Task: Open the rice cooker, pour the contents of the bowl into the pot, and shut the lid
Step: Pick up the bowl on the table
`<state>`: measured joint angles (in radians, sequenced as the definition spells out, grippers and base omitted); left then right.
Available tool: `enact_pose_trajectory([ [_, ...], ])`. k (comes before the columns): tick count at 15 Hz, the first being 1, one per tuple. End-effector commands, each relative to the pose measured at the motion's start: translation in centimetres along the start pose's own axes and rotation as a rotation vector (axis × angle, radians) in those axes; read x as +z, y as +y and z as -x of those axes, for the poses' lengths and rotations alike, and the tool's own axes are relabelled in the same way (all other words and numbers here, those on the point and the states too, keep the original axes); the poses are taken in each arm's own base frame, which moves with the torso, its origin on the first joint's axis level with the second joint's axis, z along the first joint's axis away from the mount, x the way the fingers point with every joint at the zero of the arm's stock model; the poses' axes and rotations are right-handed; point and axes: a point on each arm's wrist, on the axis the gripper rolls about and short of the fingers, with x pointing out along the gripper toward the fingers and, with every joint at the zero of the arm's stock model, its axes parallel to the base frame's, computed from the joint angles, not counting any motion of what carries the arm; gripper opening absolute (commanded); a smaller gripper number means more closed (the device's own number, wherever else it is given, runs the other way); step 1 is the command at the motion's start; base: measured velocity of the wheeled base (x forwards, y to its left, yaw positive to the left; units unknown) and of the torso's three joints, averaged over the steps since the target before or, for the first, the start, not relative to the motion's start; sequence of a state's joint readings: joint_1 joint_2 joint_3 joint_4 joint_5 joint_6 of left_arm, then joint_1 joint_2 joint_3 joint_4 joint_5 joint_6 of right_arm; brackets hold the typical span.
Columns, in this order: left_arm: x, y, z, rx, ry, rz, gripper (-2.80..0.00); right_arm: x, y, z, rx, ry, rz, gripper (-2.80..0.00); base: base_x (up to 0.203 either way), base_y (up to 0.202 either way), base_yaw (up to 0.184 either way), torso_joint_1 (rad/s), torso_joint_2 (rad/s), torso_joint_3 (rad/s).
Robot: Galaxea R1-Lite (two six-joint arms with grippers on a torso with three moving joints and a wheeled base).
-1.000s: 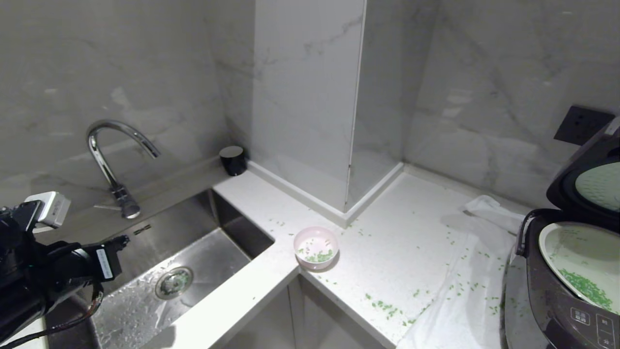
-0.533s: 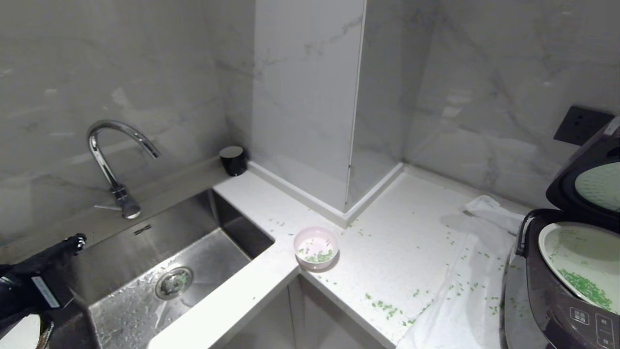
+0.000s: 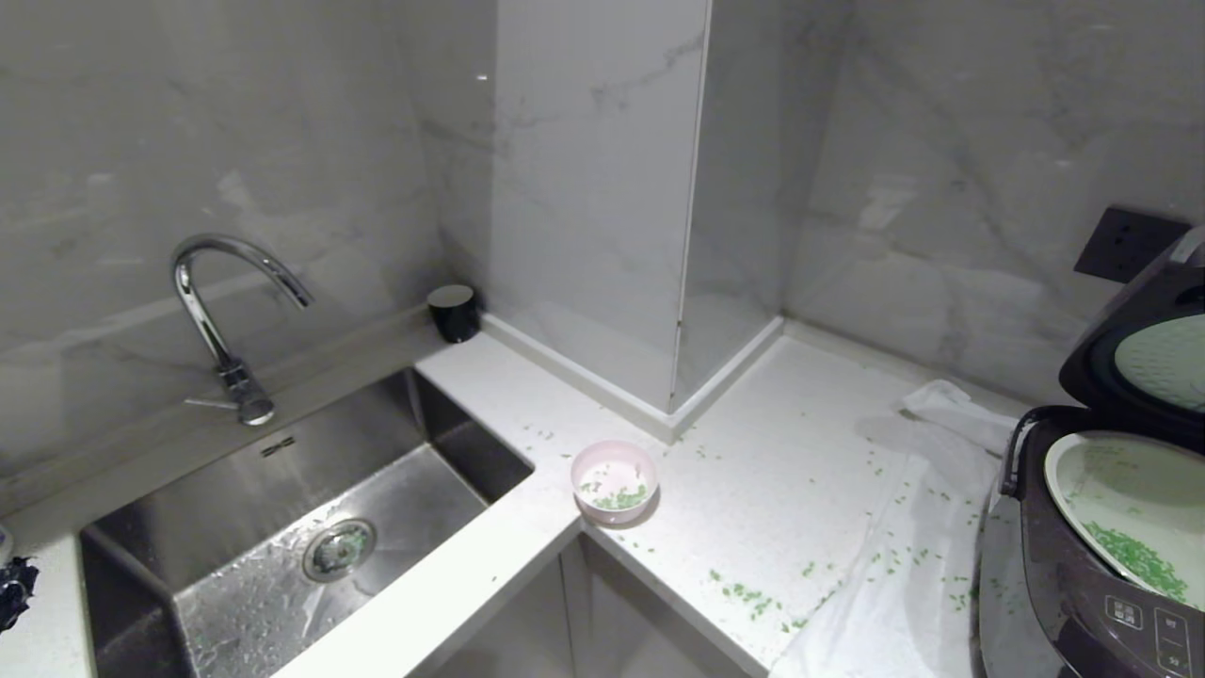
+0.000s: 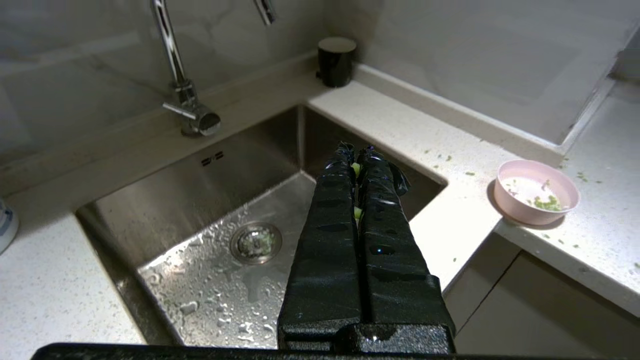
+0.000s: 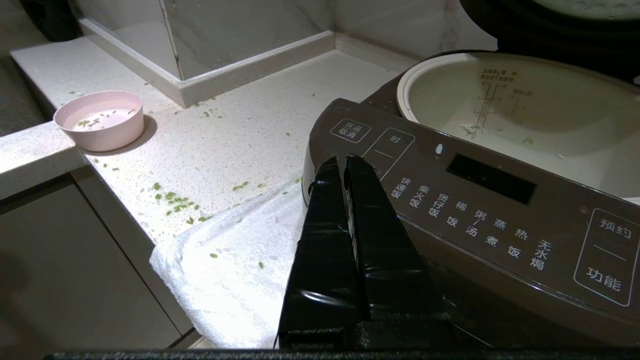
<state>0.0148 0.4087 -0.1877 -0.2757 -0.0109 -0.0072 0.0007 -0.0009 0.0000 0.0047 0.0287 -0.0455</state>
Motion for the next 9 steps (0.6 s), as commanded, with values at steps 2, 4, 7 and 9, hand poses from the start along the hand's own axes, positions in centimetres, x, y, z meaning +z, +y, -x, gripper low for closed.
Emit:
enact_pose_trajectory([
  [2,-1.5,-0.1,3.6,-0.012,-0.114,-0.009,-2.8,0.0,0.0,0.0,0.001,0.001,0.0,-2.8,0.0,0.0,0.0,0.0,0.0,0.0],
  [4,-3.4,-0.1,4.8,-0.049,-0.109,-0.031,-2.8,0.0,0.0,0.0,0.001,0.001,0.0,-2.8,0.0,0.0,0.0,0.0,0.0,0.0],
  [7,-7.2,-0.1,4.5,-0.059,0.023,-0.077,-2.8,0.0,0.0,0.0,0.0,0.001,-0.001,-2.8,0.0,0.0,0.0,0.0,0.0,0.0],
  [9,-7.6,-0.1,4.4,-0.059,0.034,-0.079,-2.8,0.0,0.0,0.0,0.0,0.001,-0.001,-2.8,0.0,0.0,0.0,0.0,0.0,0.0],
])
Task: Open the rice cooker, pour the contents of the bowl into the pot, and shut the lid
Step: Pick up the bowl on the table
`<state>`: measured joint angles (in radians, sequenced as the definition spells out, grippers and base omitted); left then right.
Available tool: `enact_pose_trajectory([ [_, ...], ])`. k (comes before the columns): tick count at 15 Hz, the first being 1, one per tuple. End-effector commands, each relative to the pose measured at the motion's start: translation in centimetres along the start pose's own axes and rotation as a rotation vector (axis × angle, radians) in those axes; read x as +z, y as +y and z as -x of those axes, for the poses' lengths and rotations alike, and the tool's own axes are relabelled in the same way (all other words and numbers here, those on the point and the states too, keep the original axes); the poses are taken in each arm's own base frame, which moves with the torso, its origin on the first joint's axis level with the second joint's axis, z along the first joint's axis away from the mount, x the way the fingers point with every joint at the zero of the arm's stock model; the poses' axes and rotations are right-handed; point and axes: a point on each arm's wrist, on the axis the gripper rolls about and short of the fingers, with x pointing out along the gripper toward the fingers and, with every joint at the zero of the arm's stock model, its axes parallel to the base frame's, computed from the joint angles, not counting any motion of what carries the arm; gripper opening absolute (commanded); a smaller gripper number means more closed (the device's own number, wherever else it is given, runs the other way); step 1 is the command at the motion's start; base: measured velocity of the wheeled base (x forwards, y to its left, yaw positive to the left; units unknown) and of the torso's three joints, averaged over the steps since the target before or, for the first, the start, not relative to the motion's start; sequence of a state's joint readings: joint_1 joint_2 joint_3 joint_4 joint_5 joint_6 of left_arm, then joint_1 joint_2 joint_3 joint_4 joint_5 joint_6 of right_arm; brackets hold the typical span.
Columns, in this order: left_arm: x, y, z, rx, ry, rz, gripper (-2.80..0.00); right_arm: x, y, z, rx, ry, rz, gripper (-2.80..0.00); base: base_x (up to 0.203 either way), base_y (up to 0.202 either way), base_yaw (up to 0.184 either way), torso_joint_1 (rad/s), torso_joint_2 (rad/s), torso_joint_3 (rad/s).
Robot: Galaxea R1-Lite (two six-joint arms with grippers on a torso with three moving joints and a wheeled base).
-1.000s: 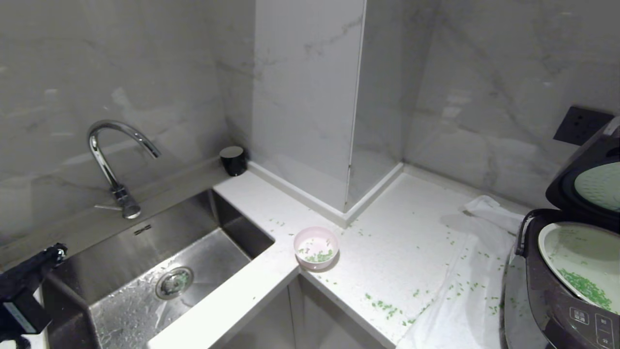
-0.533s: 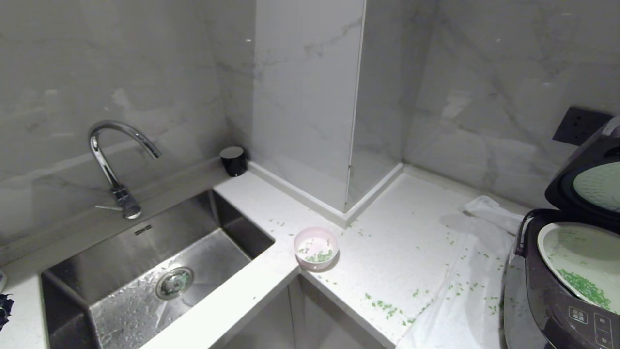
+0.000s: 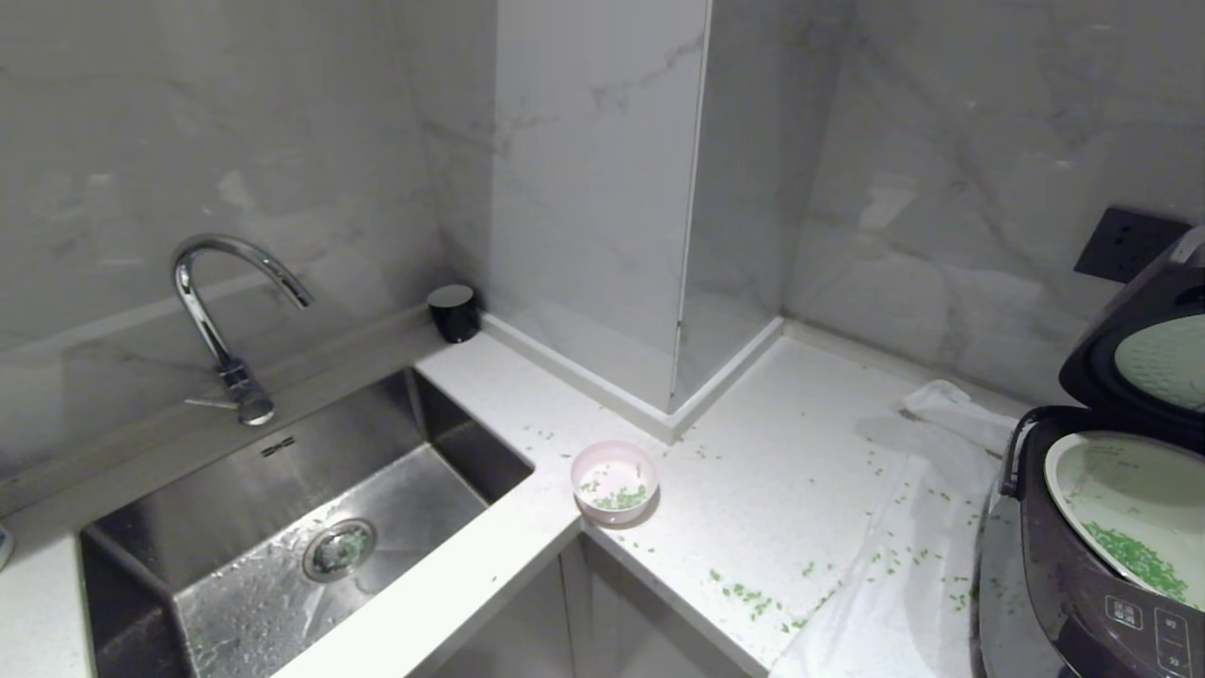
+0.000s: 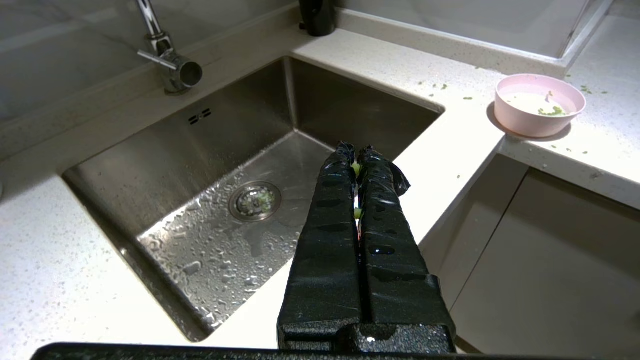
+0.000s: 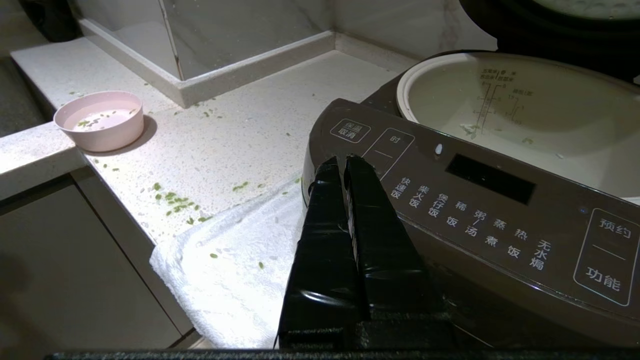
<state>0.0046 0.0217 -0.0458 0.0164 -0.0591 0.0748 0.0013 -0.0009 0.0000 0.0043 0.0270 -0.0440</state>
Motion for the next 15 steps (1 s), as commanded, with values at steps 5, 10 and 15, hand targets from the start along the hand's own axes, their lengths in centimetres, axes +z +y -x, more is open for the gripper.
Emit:
enact_pose_trajectory([
  [5,-1.09,0.05,-0.06,0.054,0.02,-0.011,-2.8,0.0,0.0,-0.01,0.001,0.001,0.002,-2.8,0.0,0.0,0.0,0.0,0.0,0.0],
  [10,-1.13,0.05,-0.07,0.056,0.022,-0.015,-2.8,0.0,-0.06,-0.01,-0.025,0.002,-0.034,-2.8,0.0,0.0,0.0,0.0,0.0,0.0],
  [15,-1.07,0.05,-0.06,0.053,0.018,-0.008,-2.8,-0.01,-0.06,-0.03,-0.028,-0.003,-0.035,-2.8,-0.159,0.0,-0.002,0.005,0.0,0.002],
])
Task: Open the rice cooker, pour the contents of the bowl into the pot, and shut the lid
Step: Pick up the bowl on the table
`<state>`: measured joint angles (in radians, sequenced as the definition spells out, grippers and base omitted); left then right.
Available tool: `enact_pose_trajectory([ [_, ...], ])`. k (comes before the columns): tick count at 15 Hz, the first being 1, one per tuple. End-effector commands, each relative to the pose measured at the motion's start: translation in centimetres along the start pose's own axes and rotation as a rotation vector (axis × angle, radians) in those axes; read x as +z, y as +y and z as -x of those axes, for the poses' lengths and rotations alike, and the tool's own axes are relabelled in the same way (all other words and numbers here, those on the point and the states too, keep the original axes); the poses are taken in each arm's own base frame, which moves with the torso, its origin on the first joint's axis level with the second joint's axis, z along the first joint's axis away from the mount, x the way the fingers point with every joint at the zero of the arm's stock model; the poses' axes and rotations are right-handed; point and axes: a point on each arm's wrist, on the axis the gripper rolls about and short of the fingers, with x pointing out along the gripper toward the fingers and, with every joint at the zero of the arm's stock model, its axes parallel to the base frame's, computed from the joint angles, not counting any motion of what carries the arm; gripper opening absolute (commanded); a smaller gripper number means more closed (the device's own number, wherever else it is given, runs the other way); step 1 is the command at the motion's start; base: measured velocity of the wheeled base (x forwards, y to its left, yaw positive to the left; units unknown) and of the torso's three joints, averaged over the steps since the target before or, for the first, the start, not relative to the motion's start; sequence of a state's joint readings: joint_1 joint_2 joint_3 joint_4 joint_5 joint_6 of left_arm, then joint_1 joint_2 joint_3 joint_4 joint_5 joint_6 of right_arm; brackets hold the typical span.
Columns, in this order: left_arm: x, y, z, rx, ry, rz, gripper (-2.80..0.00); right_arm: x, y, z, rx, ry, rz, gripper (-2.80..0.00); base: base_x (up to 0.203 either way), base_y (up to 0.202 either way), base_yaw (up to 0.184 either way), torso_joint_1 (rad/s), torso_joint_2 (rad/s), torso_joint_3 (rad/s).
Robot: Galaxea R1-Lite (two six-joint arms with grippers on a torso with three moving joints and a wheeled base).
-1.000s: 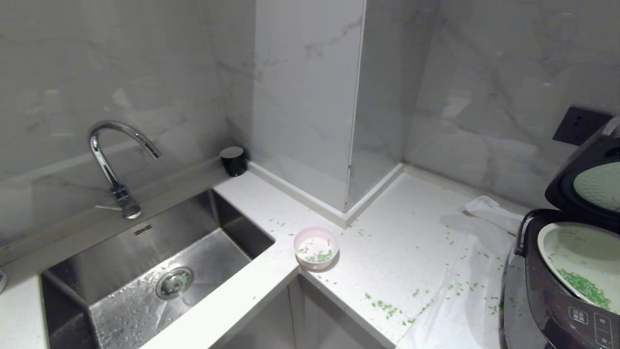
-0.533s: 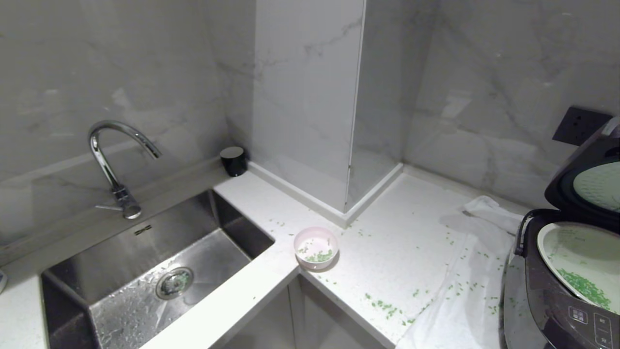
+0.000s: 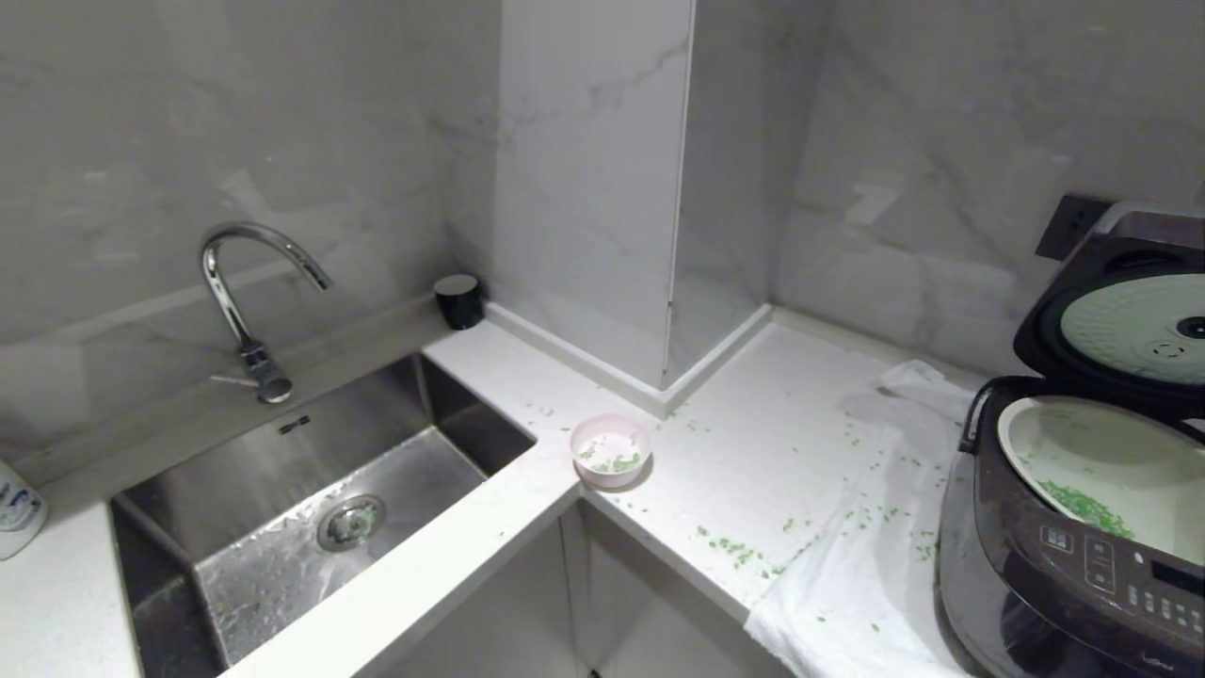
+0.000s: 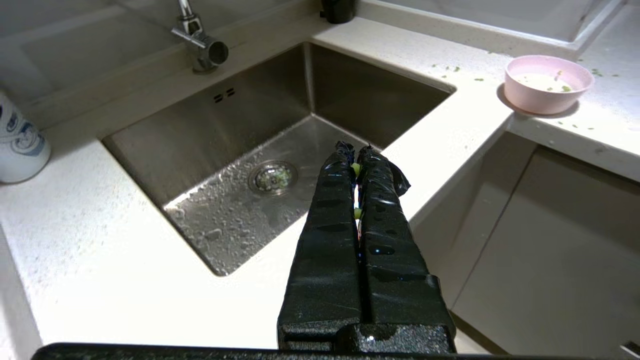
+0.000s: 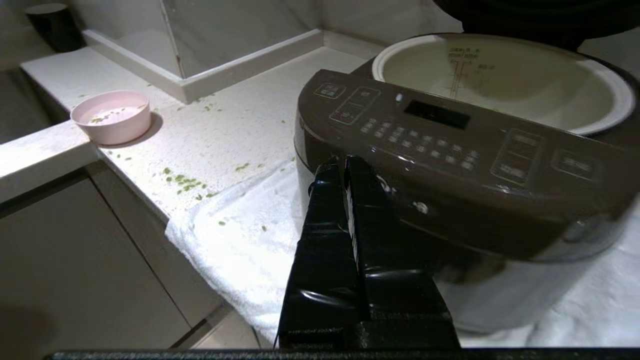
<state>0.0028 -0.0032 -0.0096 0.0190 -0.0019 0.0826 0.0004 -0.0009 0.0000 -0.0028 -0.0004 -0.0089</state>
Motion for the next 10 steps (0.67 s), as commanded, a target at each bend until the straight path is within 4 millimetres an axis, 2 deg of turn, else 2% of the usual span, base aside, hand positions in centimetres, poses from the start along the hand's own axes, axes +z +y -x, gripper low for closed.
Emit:
enact_pose_trajectory([
  [1,0.02,0.0,0.01,-0.001,0.0,0.0,-2.8,-0.08,0.0,-0.03,0.0,0.004,0.003,-2.8,-0.048,0.0,-0.003,-0.011,-0.01,0.002],
  [6,0.0,0.0,0.0,0.002,0.0,0.0,-2.8,-0.08,0.0,-0.03,0.0,0.004,0.009,-2.8,0.0,0.0,0.0,0.006,0.0,-0.003],
  [10,0.01,0.0,0.0,0.002,-0.001,0.001,-2.8,-0.08,0.0,-0.03,0.0,0.004,0.008,-2.8,0.004,0.01,-0.155,0.006,0.0,0.003],
])
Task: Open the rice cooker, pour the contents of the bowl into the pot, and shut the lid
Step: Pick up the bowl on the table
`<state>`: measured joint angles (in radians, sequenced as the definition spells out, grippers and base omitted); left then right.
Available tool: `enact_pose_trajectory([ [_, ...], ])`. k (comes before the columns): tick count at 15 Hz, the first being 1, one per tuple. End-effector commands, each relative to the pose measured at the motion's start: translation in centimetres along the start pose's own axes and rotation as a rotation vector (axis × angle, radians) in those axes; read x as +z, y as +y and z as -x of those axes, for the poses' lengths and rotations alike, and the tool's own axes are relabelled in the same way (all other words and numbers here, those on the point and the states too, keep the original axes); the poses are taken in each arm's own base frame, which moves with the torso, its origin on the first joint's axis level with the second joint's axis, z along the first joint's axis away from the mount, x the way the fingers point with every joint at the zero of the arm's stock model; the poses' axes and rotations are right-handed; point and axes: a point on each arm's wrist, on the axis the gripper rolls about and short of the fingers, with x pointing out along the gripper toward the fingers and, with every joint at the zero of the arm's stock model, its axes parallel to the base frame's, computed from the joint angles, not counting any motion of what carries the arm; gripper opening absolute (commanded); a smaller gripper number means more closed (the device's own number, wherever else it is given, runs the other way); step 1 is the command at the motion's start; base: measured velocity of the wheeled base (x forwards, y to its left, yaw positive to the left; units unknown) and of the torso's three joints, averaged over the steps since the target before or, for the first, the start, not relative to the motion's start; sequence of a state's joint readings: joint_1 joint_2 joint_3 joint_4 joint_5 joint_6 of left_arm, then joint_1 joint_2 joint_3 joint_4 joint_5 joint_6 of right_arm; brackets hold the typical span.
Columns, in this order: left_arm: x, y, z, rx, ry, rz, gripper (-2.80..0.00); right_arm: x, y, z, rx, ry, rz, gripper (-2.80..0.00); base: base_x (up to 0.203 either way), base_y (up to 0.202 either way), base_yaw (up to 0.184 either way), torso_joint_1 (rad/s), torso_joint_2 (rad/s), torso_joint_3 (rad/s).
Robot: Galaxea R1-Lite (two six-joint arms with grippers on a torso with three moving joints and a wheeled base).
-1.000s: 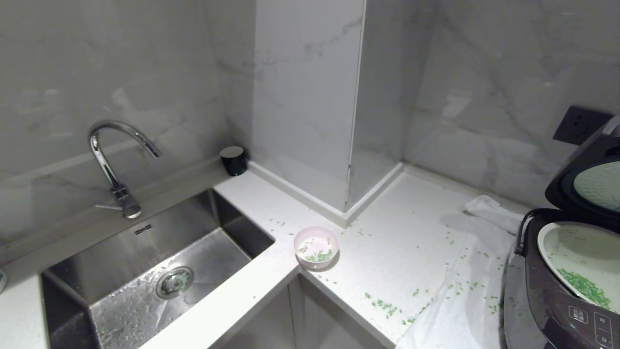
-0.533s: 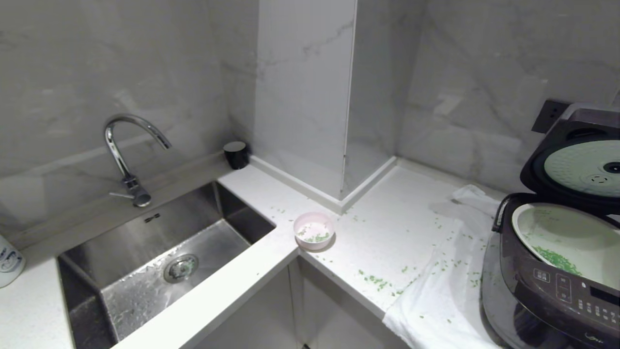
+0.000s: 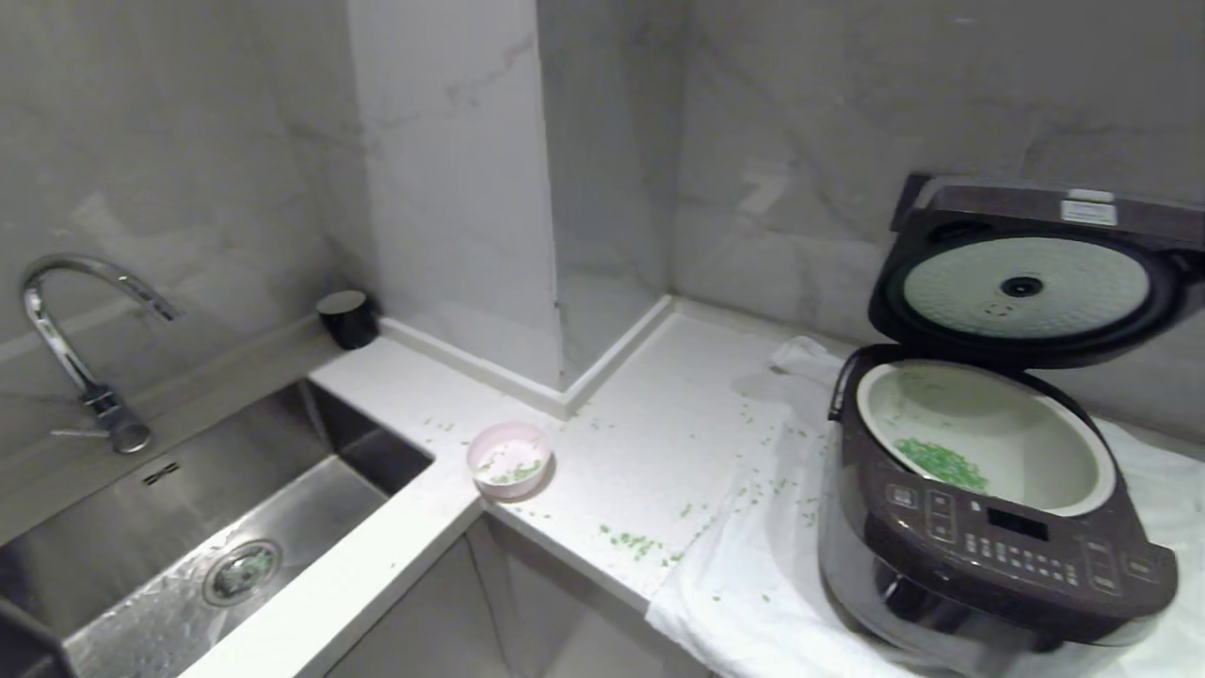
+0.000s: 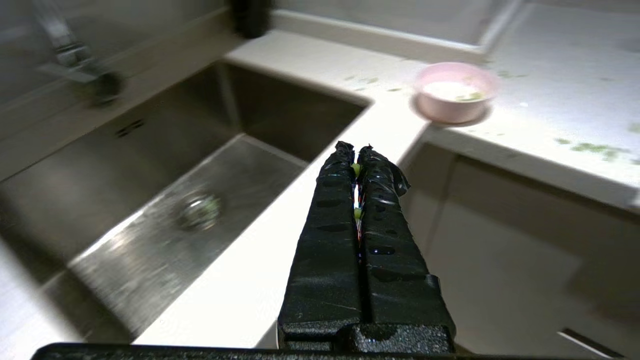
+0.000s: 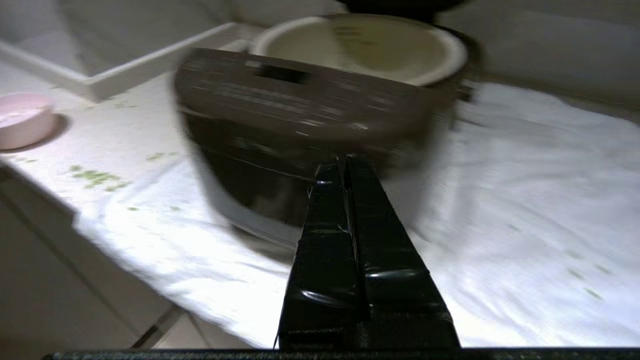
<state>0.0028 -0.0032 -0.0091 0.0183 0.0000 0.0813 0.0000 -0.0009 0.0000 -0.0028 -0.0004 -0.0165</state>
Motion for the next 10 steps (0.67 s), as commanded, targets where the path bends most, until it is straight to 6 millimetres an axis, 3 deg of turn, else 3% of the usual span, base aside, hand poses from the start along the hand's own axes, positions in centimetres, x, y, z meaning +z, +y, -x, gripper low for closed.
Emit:
enact_pose_trajectory([
  [1,0.01,0.0,0.0,0.0,-0.001,0.0,-2.8,-0.08,0.0,-0.03,0.0,0.004,0.0,-2.8,0.001,0.005,-0.18,0.002,0.01,0.006],
  [10,0.02,0.0,0.0,0.0,-0.001,0.002,-2.8,-0.04,0.0,-0.02,0.0,0.002,-0.001,-2.8,0.003,0.009,-0.176,-0.009,0.02,0.021],
])
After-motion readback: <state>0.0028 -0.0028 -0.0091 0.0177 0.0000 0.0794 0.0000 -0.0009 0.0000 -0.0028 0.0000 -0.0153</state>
